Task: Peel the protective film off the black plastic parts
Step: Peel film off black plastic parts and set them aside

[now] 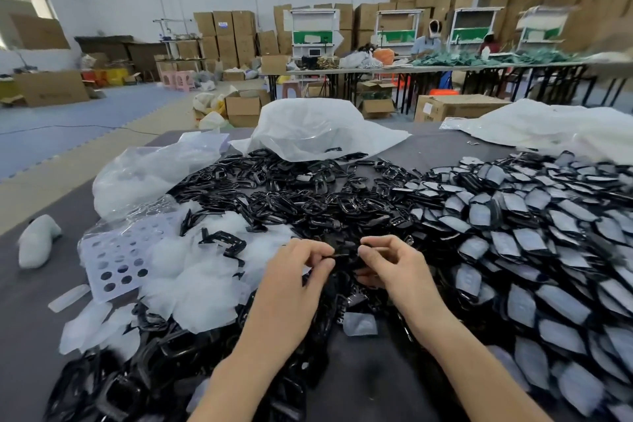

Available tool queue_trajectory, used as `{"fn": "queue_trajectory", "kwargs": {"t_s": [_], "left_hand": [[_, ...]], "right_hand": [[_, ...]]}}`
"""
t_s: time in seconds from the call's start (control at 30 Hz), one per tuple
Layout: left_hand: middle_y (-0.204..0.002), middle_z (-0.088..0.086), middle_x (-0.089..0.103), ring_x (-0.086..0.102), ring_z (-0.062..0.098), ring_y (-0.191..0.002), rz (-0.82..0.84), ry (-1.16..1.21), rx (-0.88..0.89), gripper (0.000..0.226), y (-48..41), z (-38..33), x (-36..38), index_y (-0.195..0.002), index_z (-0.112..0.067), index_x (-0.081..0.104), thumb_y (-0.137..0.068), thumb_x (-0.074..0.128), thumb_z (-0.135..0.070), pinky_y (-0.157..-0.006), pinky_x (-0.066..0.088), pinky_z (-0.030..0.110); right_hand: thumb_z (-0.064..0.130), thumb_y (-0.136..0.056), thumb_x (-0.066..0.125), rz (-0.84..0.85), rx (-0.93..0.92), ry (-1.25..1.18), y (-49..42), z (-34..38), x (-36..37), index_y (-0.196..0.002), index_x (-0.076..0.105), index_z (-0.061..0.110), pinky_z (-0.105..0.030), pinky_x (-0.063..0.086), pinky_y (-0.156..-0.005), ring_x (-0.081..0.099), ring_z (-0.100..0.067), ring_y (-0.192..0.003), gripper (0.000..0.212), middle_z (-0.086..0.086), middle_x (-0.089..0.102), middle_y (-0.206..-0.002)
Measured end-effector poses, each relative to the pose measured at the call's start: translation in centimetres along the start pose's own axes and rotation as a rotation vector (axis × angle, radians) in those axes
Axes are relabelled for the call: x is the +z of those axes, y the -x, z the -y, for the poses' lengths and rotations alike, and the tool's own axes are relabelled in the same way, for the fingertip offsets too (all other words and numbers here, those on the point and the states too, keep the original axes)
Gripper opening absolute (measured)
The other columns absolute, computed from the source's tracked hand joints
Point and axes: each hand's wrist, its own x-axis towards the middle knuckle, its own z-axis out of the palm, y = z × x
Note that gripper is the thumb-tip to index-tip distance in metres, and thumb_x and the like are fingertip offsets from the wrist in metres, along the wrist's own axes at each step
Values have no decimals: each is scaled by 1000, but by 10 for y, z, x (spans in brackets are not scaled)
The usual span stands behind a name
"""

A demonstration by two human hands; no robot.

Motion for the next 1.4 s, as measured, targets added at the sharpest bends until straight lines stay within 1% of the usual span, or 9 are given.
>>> {"fn": "queue_trajectory", "kwargs": {"t_s": [0.13, 0.33, 0.43, 0.63, 0.87, 1.0, 1.2, 1.3, 1.4], "left_hand": [[-101, -12, 59, 58, -2, -97, -33, 217, -108, 24, 6, -21, 31, -90, -37, 63, -92, 68, -13, -80, 40, 7], [-67, -9, 61, 55, 10, -66, 66, 419, -236, 20, 8, -23, 43, -89, -32, 66, -94, 67, -13, -65, 46, 19], [-76, 0, 66, 63, 21, -73, 57, 402, -263, 26, 7, -19, 46, -98, -40, 62, -95, 65, -15, -69, 48, 24], [-95, -31, 66, 63, -8, -89, -44, 138, -136, 29, 9, -16, 49, -97, -49, 59, -94, 67, -22, -74, 41, 2], [-88, -13, 65, 63, 6, -79, -8, 251, -167, 31, 11, -15, 51, -105, -49, 57, -95, 64, -20, -70, 44, 6], [-85, -21, 70, 66, 0, -80, -30, 198, -200, 28, 13, -16, 51, -100, -48, 63, -93, 68, -21, -71, 44, 7], [-97, -24, 70, 64, -5, -86, -113, -83, -111, 20, 6, -1, 37, -114, -42, 60, -99, 53, -31, -75, 47, 12], [-118, 1, 64, 57, 25, -108, -91, -495, -135, 30, -15, 23, 20, -127, -20, 59, -97, 57, -23, -93, 48, 39], [-119, 12, 59, 52, 33, -112, 144, -834, -271, 32, -32, 38, 10, -124, -14, 60, -100, 52, -34, -93, 45, 41]], "right_hand": [[17, -91, 72, 19, 21, -132, 25, -2, -15, -92, 76, 24, -24, 59, -69, 75, -18, -78, 8, 0, 76, -81], [29, -81, 73, 54, 36, -222, 30, -5, -26, -91, 76, 26, -26, 58, -73, 75, -23, -79, 11, -3, 75, -82], [23, -84, 73, 91, 40, -222, 25, -10, -24, -90, 76, 23, -24, 58, -71, 73, -21, -76, 6, -6, 74, -83], [17, -89, 73, 92, 14, -193, 21, -12, -21, -91, 75, 27, -23, 58, -73, 73, -19, -75, 10, 0, 71, -79], [23, -87, 77, 108, -7, -74, 21, -10, -28, -97, 77, 33, -16, 54, -72, 72, -10, -74, 14, -1, 77, -85], [15, -88, 76, 130, 7, -63, 22, -12, -27, -94, 78, 31, -15, 54, -70, 71, -7, -73, 17, 2, 77, -83], [15, -91, 74, 65, 8, 29, 21, -18, -25, -87, 72, 37, -15, 53, -68, 71, -9, -69, 23, -2, 75, -84], [16, -91, 74, 34, 17, 10, 20, -17, -27, -86, 72, 39, -14, 53, -68, 73, -10, -71, 23, 2, 76, -85], [17, -92, 73, 24, 25, 8, 19, -17, -25, -86, 72, 40, -14, 53, -68, 72, -9, -70, 24, 3, 76, -83]]}}
